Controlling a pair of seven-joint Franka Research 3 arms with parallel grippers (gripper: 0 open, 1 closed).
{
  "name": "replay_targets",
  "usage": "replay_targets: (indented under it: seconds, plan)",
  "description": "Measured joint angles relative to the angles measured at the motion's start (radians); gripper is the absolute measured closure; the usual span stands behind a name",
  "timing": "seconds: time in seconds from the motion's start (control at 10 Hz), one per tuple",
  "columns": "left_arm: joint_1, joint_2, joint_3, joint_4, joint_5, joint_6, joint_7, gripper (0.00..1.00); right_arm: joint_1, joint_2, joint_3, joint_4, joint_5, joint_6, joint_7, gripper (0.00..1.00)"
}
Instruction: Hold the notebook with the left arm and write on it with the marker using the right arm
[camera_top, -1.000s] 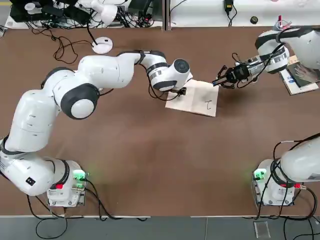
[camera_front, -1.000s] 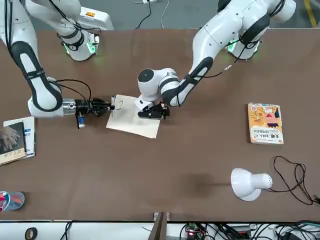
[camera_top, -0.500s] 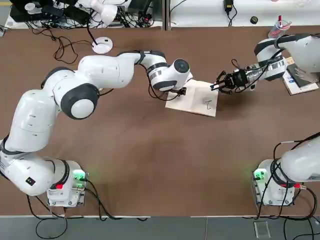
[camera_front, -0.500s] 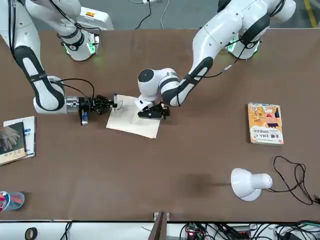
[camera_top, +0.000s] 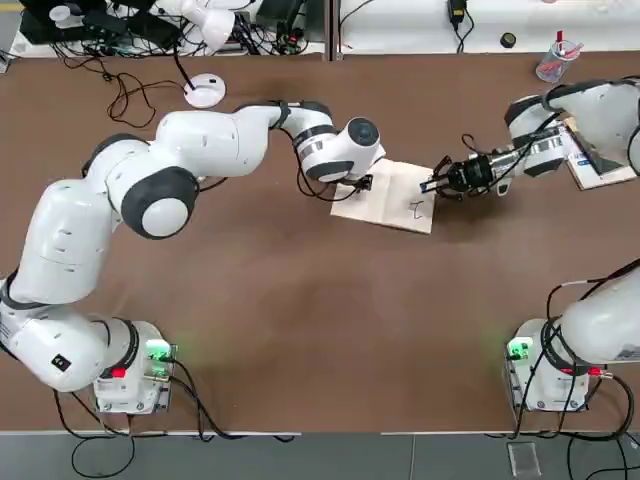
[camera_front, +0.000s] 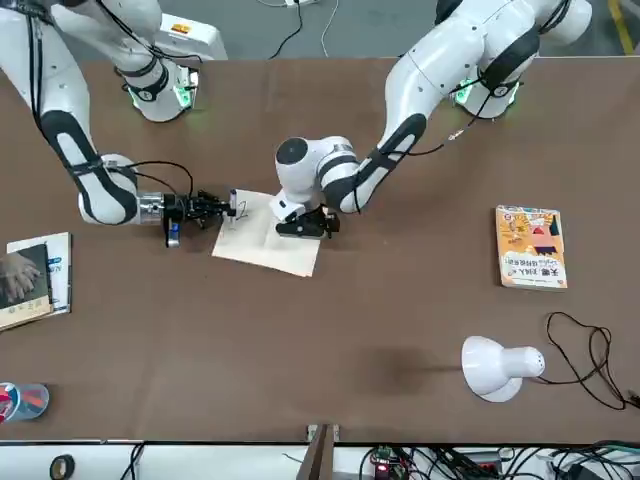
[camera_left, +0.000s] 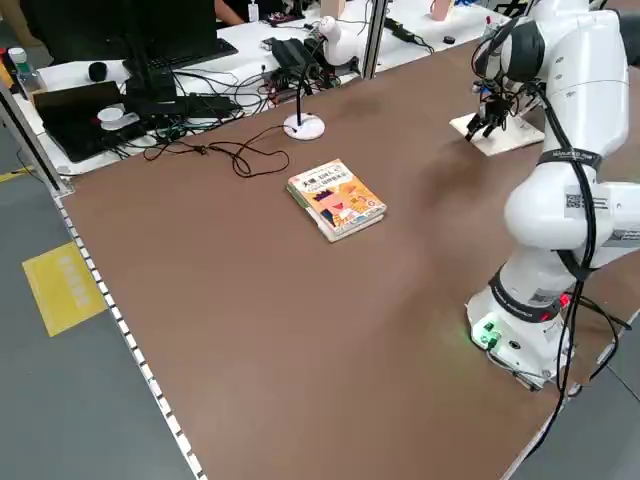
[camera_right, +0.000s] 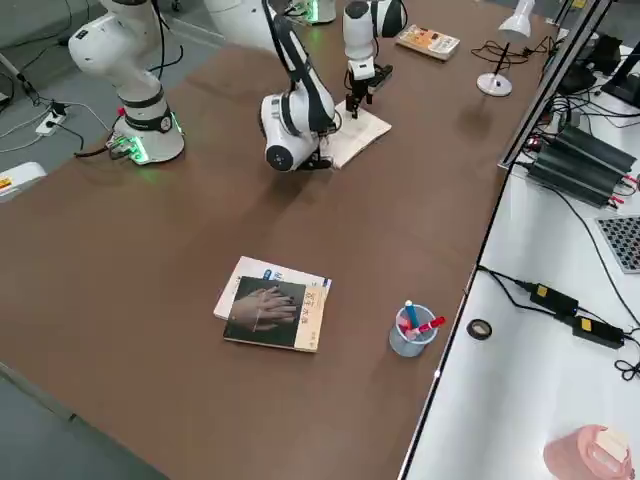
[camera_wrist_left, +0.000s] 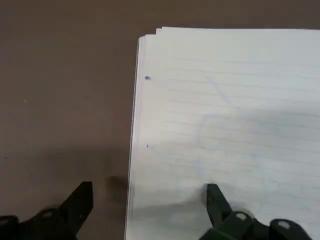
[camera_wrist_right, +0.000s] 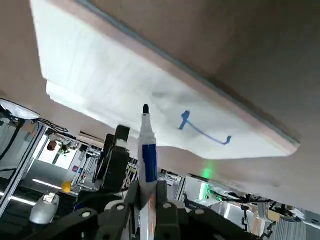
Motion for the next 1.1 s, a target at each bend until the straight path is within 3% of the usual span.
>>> replay_targets:
  seconds: [1.1]
  plan:
    - [0.0, 0.0, 0.0, 0.0, 0.0, 0.0, 0.0, 0.0, 0.005, 0.008, 0.0, -0.006, 0.004, 0.011, -0.021, 0.84]
